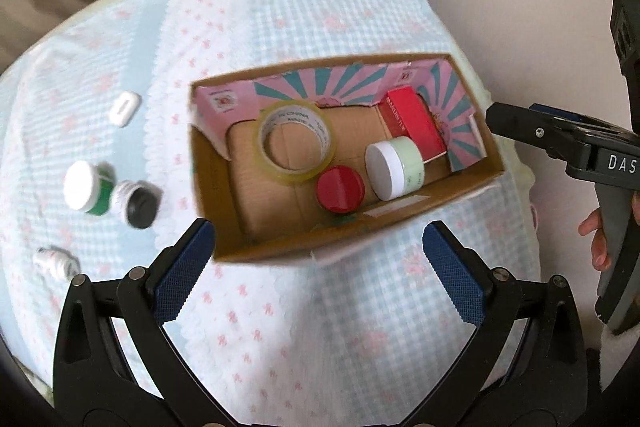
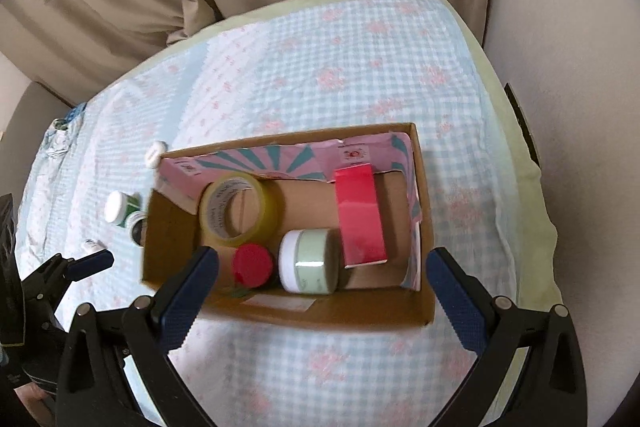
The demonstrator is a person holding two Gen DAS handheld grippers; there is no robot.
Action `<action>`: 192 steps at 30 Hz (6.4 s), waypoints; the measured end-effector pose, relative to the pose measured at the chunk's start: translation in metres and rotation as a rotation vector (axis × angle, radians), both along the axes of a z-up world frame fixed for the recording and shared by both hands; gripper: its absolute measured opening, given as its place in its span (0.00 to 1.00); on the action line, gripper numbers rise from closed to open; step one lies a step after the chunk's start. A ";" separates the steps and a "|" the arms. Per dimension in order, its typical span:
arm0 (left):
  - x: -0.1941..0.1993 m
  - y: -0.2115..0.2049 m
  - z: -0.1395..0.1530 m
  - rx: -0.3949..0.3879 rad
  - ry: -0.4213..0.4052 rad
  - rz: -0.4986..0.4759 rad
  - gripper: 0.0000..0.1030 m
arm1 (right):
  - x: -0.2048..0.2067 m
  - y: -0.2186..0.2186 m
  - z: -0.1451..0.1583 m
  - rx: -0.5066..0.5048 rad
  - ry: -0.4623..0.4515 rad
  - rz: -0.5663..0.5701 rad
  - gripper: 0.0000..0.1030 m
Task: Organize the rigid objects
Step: 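Withdraw both tools from the box toward the white pill bottle, then lower the left tool and grasp the white pill bottle, then close the right tool on the white-lidded green-banded jar, then carry the pill bottle and green-banded jar over the cardboard box with both tools, then open both tools to drop the pill bottle and jar into the box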
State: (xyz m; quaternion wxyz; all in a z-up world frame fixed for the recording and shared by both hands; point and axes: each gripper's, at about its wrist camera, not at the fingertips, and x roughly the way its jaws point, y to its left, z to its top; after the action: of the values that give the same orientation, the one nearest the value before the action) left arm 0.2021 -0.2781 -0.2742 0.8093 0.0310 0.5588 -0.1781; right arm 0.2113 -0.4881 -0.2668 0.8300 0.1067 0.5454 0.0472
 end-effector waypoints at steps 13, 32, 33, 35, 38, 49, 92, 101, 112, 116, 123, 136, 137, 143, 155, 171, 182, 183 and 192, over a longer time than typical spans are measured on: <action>-0.062 0.123 0.090 0.017 -0.117 0.176 1.00 | -0.039 0.066 0.086 -0.044 -0.073 0.072 1.00; -0.053 0.329 0.073 0.123 -0.047 0.520 1.00 | -0.032 0.249 0.096 -0.105 -0.024 0.227 1.00; -0.051 0.334 0.070 0.126 -0.040 0.526 1.00 | -0.028 0.259 0.092 -0.106 -0.017 0.243 1.00; -0.045 0.349 0.064 0.137 -0.036 0.549 1.00 | -0.019 0.275 0.085 -0.108 -0.002 0.271 1.00; -0.035 0.365 0.053 0.119 -0.018 0.575 1.00 | -0.005 0.298 0.073 -0.108 0.019 0.318 1.00; 0.012 0.415 -0.038 0.002 0.181 0.816 1.00 | 0.057 0.371 0.006 -0.123 0.076 0.533 1.00; 0.051 0.470 -0.184 -0.229 0.429 1.144 0.51 | 0.140 0.486 -0.179 -0.295 0.260 0.730 0.64; 0.064 0.460 -0.145 -0.197 0.331 1.034 0.48 | 0.138 0.471 -0.156 -0.246 0.260 0.674 0.64; 0.060 0.439 -0.094 -0.169 0.211 0.924 0.45 | 0.124 0.444 -0.102 -0.192 0.187 0.578 0.64; 0.053 0.420 -0.067 -0.158 0.154 0.860 0.45 | 0.109 0.426 -0.078 -0.168 0.154 0.544 0.64; 0.034 0.379 0.009 -0.172 0.048 0.770 0.45 | 0.077 0.387 -0.021 -0.101 0.098 0.465 0.64; 0.019 0.239 0.098 -0.249 -0.039 0.512 0.45 | 0.012 0.254 0.070 -0.069 0.009 0.301 0.64; 0.019 0.225 0.099 -0.261 -0.034 0.493 0.45 | 0.008 0.241 0.072 -0.077 0.007 0.285 0.64; 0.024 0.146 0.091 -0.290 0.006 0.383 0.45 | -0.007 0.160 0.077 -0.114 0.015 0.178 0.64; 0.053 0.038 0.016 -0.149 0.111 0.216 0.45 | 0.016 0.052 0.024 -0.105 0.104 0.031 0.64; 0.069 -0.023 -0.068 0.168 0.104 -0.091 0.46 | 0.064 0.034 -0.068 -0.026 0.135 0.057 0.64; 0.071 -0.025 -0.069 0.093 0.151 -0.139 1.00 | 0.081 0.033 -0.074 0.071 0.035 0.010 1.00; 0.070 -0.023 -0.069 0.089 0.157 -0.134 1.00 | 0.080 0.030 -0.071 0.070 0.023 -0.002 1.00; 0.062 0.004 -0.049 0.110 0.126 -0.077 1.00 | 0.063 0.026 -0.053 0.026 0.019 -0.023 1.00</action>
State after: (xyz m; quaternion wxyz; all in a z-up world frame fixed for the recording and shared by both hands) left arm 0.2644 -0.2738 -0.3233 0.7621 0.0855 0.6160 -0.1800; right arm 0.2738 -0.4624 -0.3196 0.8238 0.1244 0.5514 0.0439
